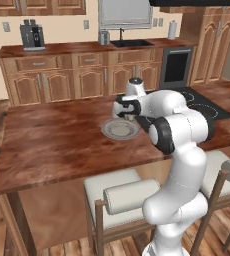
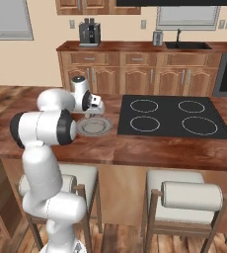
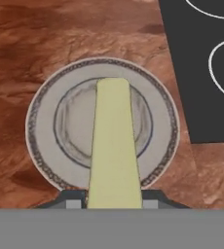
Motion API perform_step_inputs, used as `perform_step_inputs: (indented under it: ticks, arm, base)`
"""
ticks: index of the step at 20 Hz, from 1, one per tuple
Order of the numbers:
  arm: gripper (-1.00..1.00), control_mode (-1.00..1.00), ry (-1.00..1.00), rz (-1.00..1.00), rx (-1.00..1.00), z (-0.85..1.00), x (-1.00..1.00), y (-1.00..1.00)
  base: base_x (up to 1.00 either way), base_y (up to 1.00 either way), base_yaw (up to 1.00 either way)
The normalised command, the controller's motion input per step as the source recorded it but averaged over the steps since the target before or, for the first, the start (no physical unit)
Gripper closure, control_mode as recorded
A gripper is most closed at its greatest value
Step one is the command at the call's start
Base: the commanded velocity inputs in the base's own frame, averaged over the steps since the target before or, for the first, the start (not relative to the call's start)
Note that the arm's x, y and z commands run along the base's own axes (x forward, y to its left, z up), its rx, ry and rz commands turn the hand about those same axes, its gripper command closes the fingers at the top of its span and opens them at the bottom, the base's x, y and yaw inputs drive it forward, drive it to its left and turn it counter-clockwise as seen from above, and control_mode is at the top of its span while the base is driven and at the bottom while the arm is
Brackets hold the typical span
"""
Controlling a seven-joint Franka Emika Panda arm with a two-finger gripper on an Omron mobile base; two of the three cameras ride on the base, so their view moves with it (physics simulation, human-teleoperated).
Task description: Retrieve the butter from the fridge and place it on a plate on the dining table. Then retrieve the butter knife by the fridge and place it near the plate.
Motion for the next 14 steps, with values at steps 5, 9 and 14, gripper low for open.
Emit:
perform_step_inputs:
  ticks: [5,9,14]
  arm:
    - [1.00,-1.00,0.00,0.00,0.00,-0.59,0.40,-0.01]
    - [1.00,-1.00,-0.03,0.00,0.00,-0.68,0.00,-0.01]
    - [1.00,-1.00,0.00,0.00,0.00,-0.63,0.00,0.00]
  base:
    - [0.00,0.00,0.00]
    - [0.00,0.00,0.00]
    - [0.00,0.00,0.00]
